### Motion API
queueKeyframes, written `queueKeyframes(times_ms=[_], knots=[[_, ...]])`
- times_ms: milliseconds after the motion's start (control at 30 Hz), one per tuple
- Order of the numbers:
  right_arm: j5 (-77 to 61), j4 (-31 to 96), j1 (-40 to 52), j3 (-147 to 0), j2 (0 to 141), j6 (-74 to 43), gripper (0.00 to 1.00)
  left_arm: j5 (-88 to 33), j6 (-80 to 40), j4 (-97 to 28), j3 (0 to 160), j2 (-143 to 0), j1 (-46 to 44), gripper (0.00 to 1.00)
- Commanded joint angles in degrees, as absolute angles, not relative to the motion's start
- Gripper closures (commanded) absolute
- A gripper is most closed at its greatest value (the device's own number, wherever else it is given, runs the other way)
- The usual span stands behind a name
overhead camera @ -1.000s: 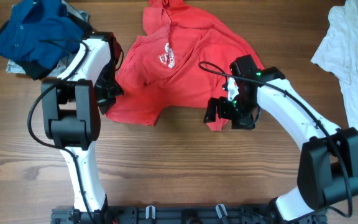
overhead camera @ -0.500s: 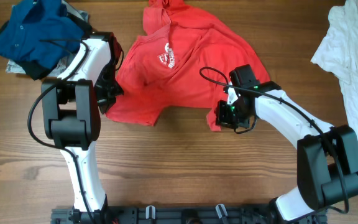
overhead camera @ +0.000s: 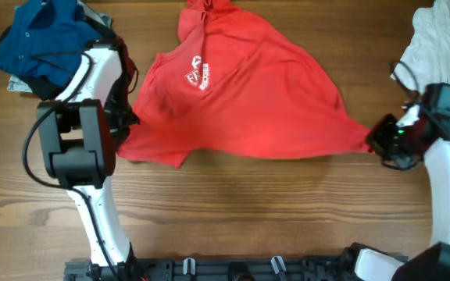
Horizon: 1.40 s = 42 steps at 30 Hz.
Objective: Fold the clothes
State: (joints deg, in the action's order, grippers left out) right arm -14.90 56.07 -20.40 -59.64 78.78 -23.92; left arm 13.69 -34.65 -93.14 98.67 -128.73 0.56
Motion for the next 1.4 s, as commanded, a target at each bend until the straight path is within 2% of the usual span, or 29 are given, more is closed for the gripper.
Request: queueKeyframes(times_ms=[0,200,300,400,433,500,533,567,667,733,767,800,900,967,1000,1133,1267,1367], knots=[[-14.33,57.58,-24.32,-66.22,77.08,-22.46,0.96,14.83,-36.4,-94.67,98.48,-120.9,1.98,0.96],[-12.64,62.74,-24.95,-68.53,77.58,-21.69,0.96,12.86,-36.25,-96.62,98.45,-116.55,2.04,0.96],[-8.8,65.34,-25.17,-68.53,77.38,-27.18,0.96,10.72,-33.45,-96.64,98.45,-115.87,2.04,0.96],[-9.28,66.24,-25.36,-68.53,76.2,-26.39,0.96,10.35,-33.47,-96.62,98.45,-109.38,2.04,0.96],[-12.29,66.26,-25.26,-68.53,76.07,-22.31,0.96,10.31,-33.45,-96.62,98.45,-107.5,2.04,0.96],[-19.66,66.52,-25.02,-68.36,76.18,-14.68,0.86,9.82,-33.45,-96.55,98.45,-102.76,2.04,0.93],[-21.28,66.5,-24.82,-67.99,76.18,-12.67,0.69,9.52,-33.45,-96.55,98.45,-101.62,2.04,0.9],[-21.23,66.48,-24.67,-67.51,76.29,-12.01,0.62,9.15,-33.45,-96.55,98.45,-101.14,2.02,0.89],[-21.23,66.15,-24.58,-65.52,76.55,-11.99,0.54,9.02,-33.41,-96.57,98.45,-101.36,2.0,0.87],[-21.26,65.04,-24.58,-63.72,76.55,-11.97,0.39,9.02,-33.43,-96.55,98.45,-101.36,2.0,0.8],[-21.28,63.94,-24.58,-62.39,76.55,-11.99,0.35,8.97,-33.43,-96.55,98.45,-101.36,2.0,0.74],[-21.58,63.57,-24.56,-61.32,76.55,-12.1,0.35,8.69,-33.45,-96.47,98.45,-101.36,2.0,0.69],[-26.28,61.69,-24.56,-57.65,76.55,-12.23,0.35,4.51,-31.09,-93.21,98.41,-101.36,1.98,0.66],[-26.61,60.34,-24.29,-53.39,76.55,-14.68,0.28,-0.49,-26.24,-89.54,96.42,-101.36,1.28,0.36],[-26.65,59.61,-23.7,-51.51,76.55,-15.22,0.27,-0.62,-26.11,-87.48,94.26,-101.36,0.67,0.28],[-26.11,54.17,-18.04,-44.62,76.58,-19.46,0.27,-0.67,-26.37,-77.47,84.14,-101.38,0.27,0.24],[-12.95,51.64,-7.38,-43.86,76.62,-31.33,0.25,-0.64,-27.62,-68.99,76.31,-101.41,0.27,0.23],[-8.29,50.04,-0.75,-42.19,77.06,-36.53,0.24,-0.62,-27.68,-64.86,72.66,-101.62,0.27,0.2]])
